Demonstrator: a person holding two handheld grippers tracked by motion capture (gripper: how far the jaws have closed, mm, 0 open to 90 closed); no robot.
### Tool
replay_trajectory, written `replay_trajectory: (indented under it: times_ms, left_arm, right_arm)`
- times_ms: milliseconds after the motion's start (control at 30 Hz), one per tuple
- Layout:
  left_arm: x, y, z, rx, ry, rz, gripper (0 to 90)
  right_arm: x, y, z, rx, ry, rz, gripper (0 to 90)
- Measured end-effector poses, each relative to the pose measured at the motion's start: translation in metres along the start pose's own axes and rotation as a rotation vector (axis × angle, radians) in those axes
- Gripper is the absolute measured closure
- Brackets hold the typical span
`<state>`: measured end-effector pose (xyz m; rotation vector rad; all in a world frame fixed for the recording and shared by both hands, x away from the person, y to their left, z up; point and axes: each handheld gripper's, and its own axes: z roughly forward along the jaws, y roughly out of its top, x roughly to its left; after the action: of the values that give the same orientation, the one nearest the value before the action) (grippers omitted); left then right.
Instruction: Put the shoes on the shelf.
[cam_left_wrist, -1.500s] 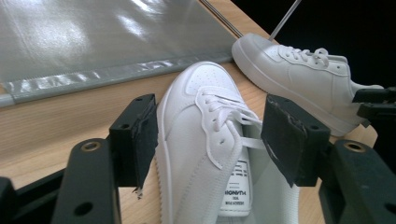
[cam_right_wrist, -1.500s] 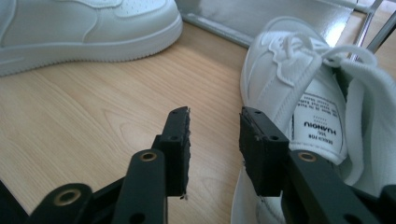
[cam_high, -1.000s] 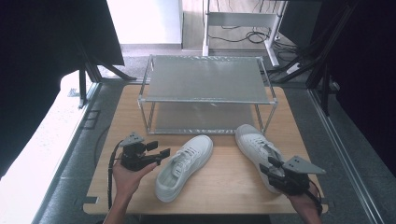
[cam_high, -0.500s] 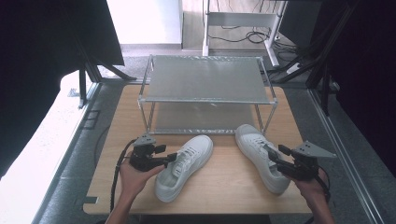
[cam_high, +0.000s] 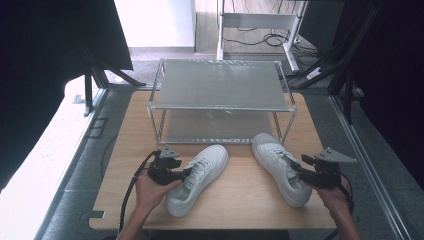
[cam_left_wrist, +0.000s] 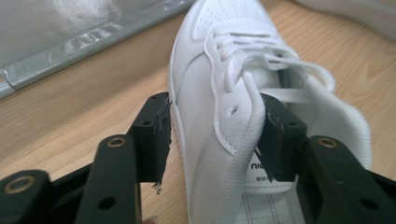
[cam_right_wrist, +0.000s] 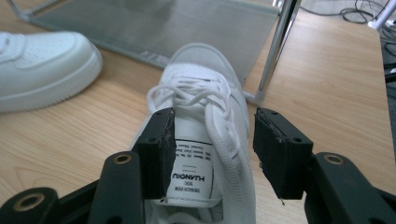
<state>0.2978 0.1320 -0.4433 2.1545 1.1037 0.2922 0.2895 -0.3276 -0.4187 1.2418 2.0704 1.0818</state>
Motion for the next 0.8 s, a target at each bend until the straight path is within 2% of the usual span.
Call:
replay_trajectory:
  times_ms: [33, 67, 100, 267, 300, 333, 367, 467, 500, 533, 567, 600, 667, 800]
  left_arm:
    - [-0.002, 0.001, 0.004, 0.025, 0.028, 0.017, 50.7]
    - [-0.002, 0.001, 0.004, 0.025, 0.028, 0.017, 51.4]
    - [-0.003, 0.002, 0.008, 0.048, 0.043, 0.023, 52.2]
    - [-0.003, 0.005, 0.017, 0.089, 0.062, 0.023, 54.8]
    - [-0.003, 0.005, 0.019, 0.093, 0.064, 0.023, 55.4]
    - [-0.003, 0.005, 0.019, 0.093, 0.064, 0.023, 56.4]
    - [-0.002, 0.006, 0.022, 0.098, 0.069, 0.021, 57.1]
    - [-0.002, 0.007, 0.023, 0.101, 0.071, 0.020, 58.1]
    - [-0.001, 0.007, 0.024, 0.102, 0.072, 0.018, 59.2]
    - [-0.001, 0.007, 0.025, 0.104, 0.074, 0.017, 59.2]
    - [-0.002, 0.007, 0.027, 0.110, 0.084, 0.020, 60.7]
    - [-0.002, 0.007, 0.027, 0.110, 0.084, 0.020, 61.8]
    - [-0.003, 0.007, 0.031, 0.113, 0.093, 0.020, 63.3]
    - [-0.005, 0.008, 0.036, 0.129, 0.096, 0.024, 69.4]
  right_arm:
    - [-0.002, 0.001, 0.006, 0.032, -0.012, -0.010, 49.2]
    - [-0.002, 0.001, 0.006, 0.032, -0.012, -0.010, 49.2]
    - [-0.004, 0.002, 0.012, 0.063, -0.042, -0.024, 49.2]
    - [-0.006, 0.003, 0.025, 0.139, -0.062, -0.062, 50.0]
    - [-0.007, 0.003, 0.029, 0.163, -0.074, -0.076, 50.7]
    - [-0.007, 0.003, 0.029, 0.163, -0.074, -0.076, 50.7]
    - [-0.007, 0.002, 0.035, 0.192, -0.097, -0.092, 52.4]
    - [-0.009, 0.003, 0.040, 0.211, -0.101, -0.097, 54.0]
    - [-0.009, 0.003, 0.046, 0.243, -0.126, -0.126, 56.8]
    - [-0.009, 0.003, 0.046, 0.243, -0.126, -0.126, 56.8]
    - [-0.010, 0.003, 0.054, 0.294, -0.149, -0.148, 58.1]
    - [-0.010, 0.003, 0.054, 0.294, -0.149, -0.148, 58.1]
    - [-0.012, 0.002, 0.060, 0.333, -0.149, -0.154, 61.2]
    - [-0.019, 0.002, 0.068, 0.363, -0.098, -0.141, 66.0]
